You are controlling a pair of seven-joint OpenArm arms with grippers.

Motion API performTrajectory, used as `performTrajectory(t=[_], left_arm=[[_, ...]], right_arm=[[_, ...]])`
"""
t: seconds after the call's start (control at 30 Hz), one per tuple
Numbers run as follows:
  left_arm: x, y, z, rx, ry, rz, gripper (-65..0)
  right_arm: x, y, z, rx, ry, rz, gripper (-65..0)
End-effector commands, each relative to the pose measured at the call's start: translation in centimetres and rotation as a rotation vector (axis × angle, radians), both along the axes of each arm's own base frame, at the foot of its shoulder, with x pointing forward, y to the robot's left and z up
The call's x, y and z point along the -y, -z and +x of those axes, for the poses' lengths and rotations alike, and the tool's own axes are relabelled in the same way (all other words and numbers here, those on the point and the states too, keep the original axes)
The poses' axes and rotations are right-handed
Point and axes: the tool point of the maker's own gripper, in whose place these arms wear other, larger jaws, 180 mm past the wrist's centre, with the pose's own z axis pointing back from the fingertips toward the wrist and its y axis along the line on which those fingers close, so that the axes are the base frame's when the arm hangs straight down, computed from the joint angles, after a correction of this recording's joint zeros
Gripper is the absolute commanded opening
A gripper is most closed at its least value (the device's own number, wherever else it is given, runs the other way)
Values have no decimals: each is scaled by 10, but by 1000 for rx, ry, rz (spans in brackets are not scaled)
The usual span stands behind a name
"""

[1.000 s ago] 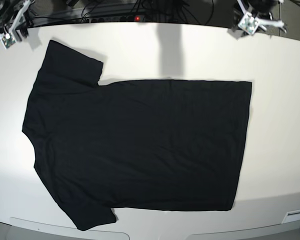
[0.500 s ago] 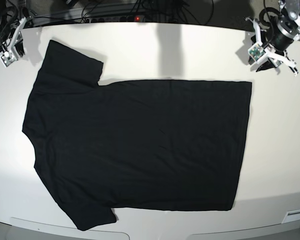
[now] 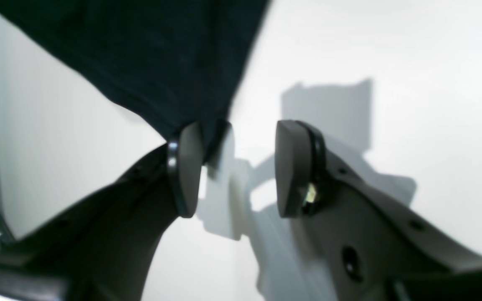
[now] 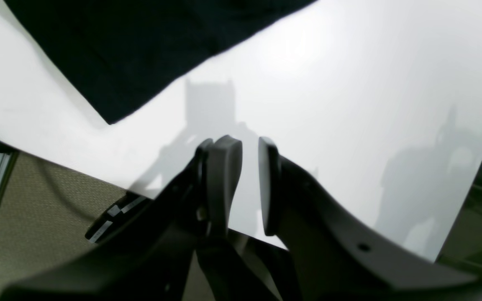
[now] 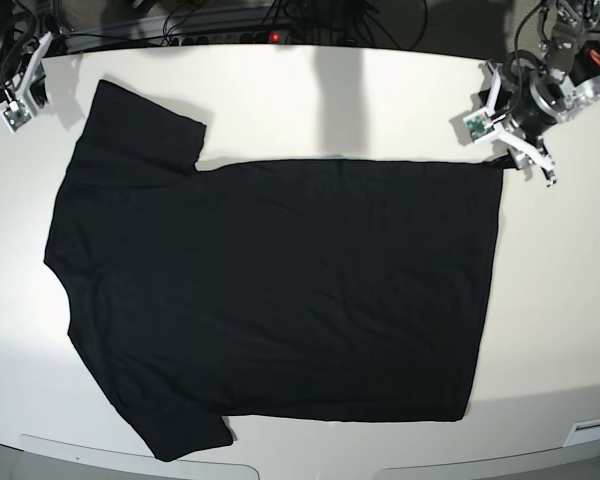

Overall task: Fold the T-shirt properly
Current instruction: 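Lower both grippers to the shirt's shoulder corners and pinch them, then lift the shoulder corners with both grippers and pull them apart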

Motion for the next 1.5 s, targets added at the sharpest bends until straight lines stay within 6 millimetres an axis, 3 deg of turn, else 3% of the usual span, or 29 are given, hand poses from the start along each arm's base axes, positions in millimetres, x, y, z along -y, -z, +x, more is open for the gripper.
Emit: performTrajectory(t=[0.0, 0.27, 0.67, 0.73, 0.83, 0.87, 1.03, 1.23, 1.47], left_arm=[[-4, -3, 6, 8, 3, 14, -373], [-16, 0, 34, 25, -29, 11, -373], [-22, 25, 49, -40, -44, 43, -375], [-24, 26, 47, -47, -49, 52, -427], [-26, 28, 45, -56, -56, 61, -628], [-26, 29, 44, -58, -56, 62, -650], [-22, 31, 38, -76, -71, 22, -650], [-9, 31, 32, -97, -110, -95, -650], [3, 26, 34, -98, -139, -195, -650]], right_arm=[[1, -7, 6, 22, -12, -11, -523], [4, -8, 6, 22, -2, -19, -523], [5, -7, 4, 11, 5, -27, -523], [5, -7, 4, 11, 4, -26, -523], [5, -7, 4, 12, 4, -26, -523], [5, -7, 4, 12, 4, -26, -523], [5, -9, 7, 23, -14, -32, -517], [9, -21, 24, 68, -149, -138, -359], [4, -17, 42, 24, -358, -296, -355]])
